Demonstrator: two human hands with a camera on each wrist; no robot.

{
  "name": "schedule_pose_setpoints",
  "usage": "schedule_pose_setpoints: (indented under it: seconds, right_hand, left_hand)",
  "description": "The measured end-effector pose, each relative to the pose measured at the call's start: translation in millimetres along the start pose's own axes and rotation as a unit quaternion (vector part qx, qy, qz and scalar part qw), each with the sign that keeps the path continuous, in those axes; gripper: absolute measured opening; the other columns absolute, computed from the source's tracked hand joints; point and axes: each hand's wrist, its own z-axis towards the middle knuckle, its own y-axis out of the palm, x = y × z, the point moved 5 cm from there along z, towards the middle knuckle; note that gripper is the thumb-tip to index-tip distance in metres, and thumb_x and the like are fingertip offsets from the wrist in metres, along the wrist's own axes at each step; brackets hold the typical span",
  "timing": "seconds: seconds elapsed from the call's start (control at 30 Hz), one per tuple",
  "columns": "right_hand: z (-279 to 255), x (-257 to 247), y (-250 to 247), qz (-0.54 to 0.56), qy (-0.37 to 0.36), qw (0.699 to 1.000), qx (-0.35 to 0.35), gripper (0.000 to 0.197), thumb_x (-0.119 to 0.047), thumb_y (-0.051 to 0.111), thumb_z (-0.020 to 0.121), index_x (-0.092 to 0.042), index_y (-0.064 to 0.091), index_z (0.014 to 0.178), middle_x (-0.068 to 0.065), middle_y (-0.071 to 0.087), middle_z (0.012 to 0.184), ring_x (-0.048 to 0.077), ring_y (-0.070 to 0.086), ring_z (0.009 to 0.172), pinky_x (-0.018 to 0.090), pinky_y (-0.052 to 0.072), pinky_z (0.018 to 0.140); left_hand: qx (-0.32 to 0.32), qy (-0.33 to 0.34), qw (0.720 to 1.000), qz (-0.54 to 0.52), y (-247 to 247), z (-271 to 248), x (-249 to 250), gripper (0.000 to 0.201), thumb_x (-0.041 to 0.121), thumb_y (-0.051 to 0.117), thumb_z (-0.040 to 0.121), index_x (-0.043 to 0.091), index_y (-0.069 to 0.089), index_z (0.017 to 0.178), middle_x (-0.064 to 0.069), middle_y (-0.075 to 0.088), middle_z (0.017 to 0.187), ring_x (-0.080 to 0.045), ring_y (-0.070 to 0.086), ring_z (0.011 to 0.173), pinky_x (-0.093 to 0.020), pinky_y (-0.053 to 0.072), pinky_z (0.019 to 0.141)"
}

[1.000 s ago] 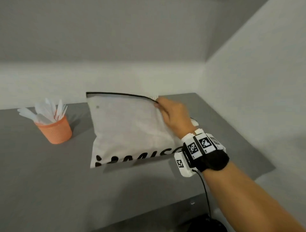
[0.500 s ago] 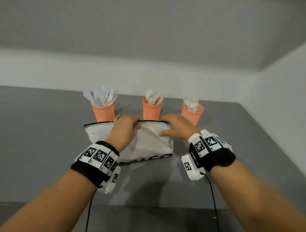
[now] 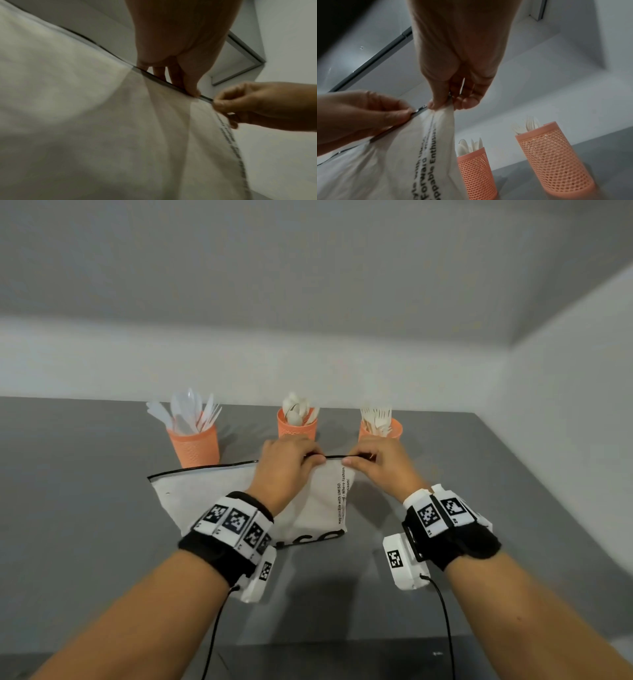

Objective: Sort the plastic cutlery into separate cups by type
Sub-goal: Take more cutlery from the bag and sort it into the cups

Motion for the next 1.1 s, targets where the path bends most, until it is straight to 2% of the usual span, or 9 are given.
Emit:
schedule_pose_setpoints:
  seconds: [0.13,0.3,0.5,0.67,0.73,0.83,0.93,1.03,1.1]
  right_hand:
    - [4.5,20.1,-14.3,-0.014,0.023,0.998,0.051,0.012,-0.01,0.07,0.079,0.0,0.071,0.075,0.012,0.064,0.07,0.016,0.053,0.065,0.017,0.038,0.064]
    - [4.9,36.1,-25.9,-0.008,0.051,0.996,0.078,0.008,-0.007,0.069,0.079,0.0,0.071,0.077,0.002,0.06,0.07,0.014,0.053,0.066,0.015,0.042,0.066]
    - [12.0,23.1,-13.9,-0.007,0.034,0.998,0.043,0.008,-0.007,0.068,0.08,-0.006,0.073,0.087,0.004,0.06,0.076,0.019,0.049,0.08,0.018,0.037,0.074]
    - [13.1,-3.2,-7.1,-0.047,0.01,0.999,0.011,0.018,0.001,0.062,0.083,-0.007,0.072,0.095,0.01,0.059,0.084,0.012,0.047,0.079,-0.006,0.025,0.079]
    - [13.6,-9.4,-6.4,-0.076,0.023,0.997,-0.003,0.018,0.0,0.059,0.085,-0.007,0.071,0.097,0.004,0.055,0.086,0.01,0.044,0.084,0.0,0.029,0.087]
    - [14.9,-21.6,0.1,-0.22,0.026,0.974,-0.056,0.017,-0.021,0.058,0.087,-0.015,0.069,0.099,-0.001,0.048,0.1,0.02,0.04,0.107,0.034,0.027,0.098]
    - [9.9,-43.1,27.5,-0.377,-0.046,0.913,-0.152,0.033,-0.04,0.061,0.082,-0.021,0.065,0.109,-0.001,0.043,0.122,0.023,0.03,0.122,0.037,0.02,0.096]
    - [0.6,-57.6,46.5,-0.359,-0.143,0.907,-0.169,0.02,-0.023,0.06,0.082,-0.023,0.071,0.099,0.001,0.049,0.12,0.025,0.034,0.121,0.032,0.015,0.084]
    - [-3.0,-50.8,40.1,-0.309,-0.153,0.923,-0.171,0.016,-0.015,0.059,0.072,-0.019,0.073,0.077,0.006,0.056,0.114,0.031,0.043,0.118,0.034,0.017,0.085]
  left_hand:
    - [0.016,-0.03,0.998,0.045,-38.5,-16.5,-44.3,0.014,0.018,0.063,0.083,0.008,0.071,0.079,-0.005,0.068,0.078,-0.027,0.061,0.077,-0.035,0.044,0.069]
    - [0.072,-0.12,0.988,0.064,-94.7,-57.6,-104.9,0.005,0.008,0.068,0.082,0.005,0.071,0.081,-0.008,0.07,0.082,-0.023,0.057,0.07,-0.028,0.039,0.064]
    - [0.024,-0.095,0.995,0.028,-84.3,-57.2,-97.7,0.011,0.017,0.06,0.089,0.013,0.067,0.096,0.002,0.064,0.093,-0.016,0.056,0.081,-0.021,0.037,0.069]
    - [-0.014,-0.061,0.998,0.025,-63.1,-34.8,-70.5,0.019,0.022,0.053,0.093,0.015,0.066,0.103,0.005,0.053,0.093,-0.016,0.053,0.082,-0.028,0.042,0.074]
    - [-0.011,-0.06,0.998,0.024,-62.6,-26.9,-64.4,0.017,0.02,0.053,0.091,0.016,0.066,0.101,0.002,0.054,0.094,-0.019,0.054,0.078,-0.033,0.045,0.073]
    - [-0.1,-0.142,0.981,0.082,-55.6,-19.0,-67.1,0.031,0.027,0.044,0.095,0.007,0.063,0.079,-0.004,0.053,0.078,-0.025,0.055,0.074,-0.034,0.042,0.069]
    - [-0.175,-0.258,0.943,0.114,-50.6,-19.4,-77.4,0.041,0.024,0.038,0.095,0.002,0.051,0.064,-0.008,0.051,0.066,-0.027,0.053,0.071,-0.033,0.04,0.068]
    - [-0.173,-0.277,0.94,0.096,-51.4,-15.4,-83.8,0.022,0.007,0.05,0.086,0.002,0.068,0.097,-0.012,0.064,0.101,-0.029,0.059,0.1,-0.031,0.045,0.082]
    - [-0.164,-0.295,0.938,0.078,-58.9,-17.7,-86.9,0.041,0.001,0.051,0.082,0.009,0.059,0.121,-0.01,0.054,0.126,-0.026,0.053,0.11,-0.027,0.043,0.087]
